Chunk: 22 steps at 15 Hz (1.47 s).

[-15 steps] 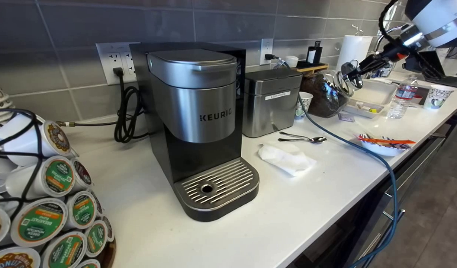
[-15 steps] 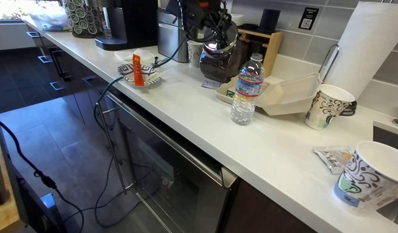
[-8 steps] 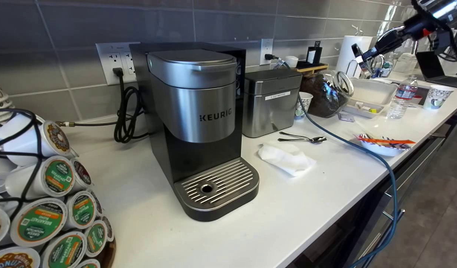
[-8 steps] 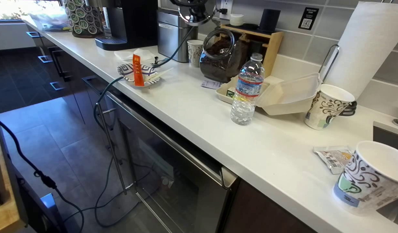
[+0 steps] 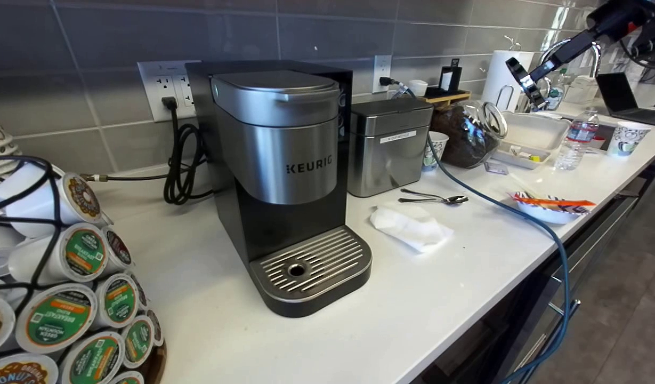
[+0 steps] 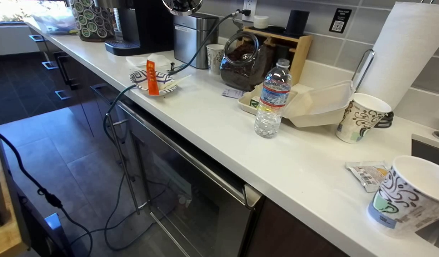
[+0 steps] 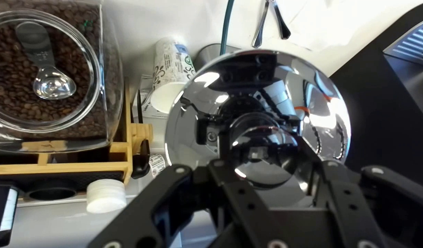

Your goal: Move the water bottle to the right then remove the silver lid from the glass bowl.

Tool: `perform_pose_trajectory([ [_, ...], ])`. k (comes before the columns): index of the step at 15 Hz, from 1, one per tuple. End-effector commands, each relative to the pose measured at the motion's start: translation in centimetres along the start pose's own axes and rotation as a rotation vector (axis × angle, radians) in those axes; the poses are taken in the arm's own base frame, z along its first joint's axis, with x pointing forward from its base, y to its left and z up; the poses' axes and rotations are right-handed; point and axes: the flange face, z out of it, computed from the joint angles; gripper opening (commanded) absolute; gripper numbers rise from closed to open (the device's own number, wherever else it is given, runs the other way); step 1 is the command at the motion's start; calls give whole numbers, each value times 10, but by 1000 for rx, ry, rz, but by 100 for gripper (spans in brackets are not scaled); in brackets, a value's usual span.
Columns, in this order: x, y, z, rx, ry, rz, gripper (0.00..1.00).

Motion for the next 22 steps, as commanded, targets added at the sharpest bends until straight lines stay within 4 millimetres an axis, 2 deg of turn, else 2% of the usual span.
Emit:
perform_pose_trajectory([
  [1, -2, 3, 0, -2, -2, 5, 21],
  [4, 11, -64, 32, 64, -88, -177, 21],
  [7, 30, -145, 61, 154, -129, -317, 21],
  [11, 48, -241, 120, 198, -257, -530, 21],
  [13, 50, -277, 150, 203, -344, -623, 21],
  [14, 50, -282, 160, 198, -391, -668, 21],
  [15, 51, -291, 175, 186, -435, -713, 21],
  [17, 50, -297, 205, 134, -511, -803, 21],
  [19, 53, -291, 229, 80, -587, -881, 21],
  [22, 55, -285, 253, 32, -650, -964, 21],
])
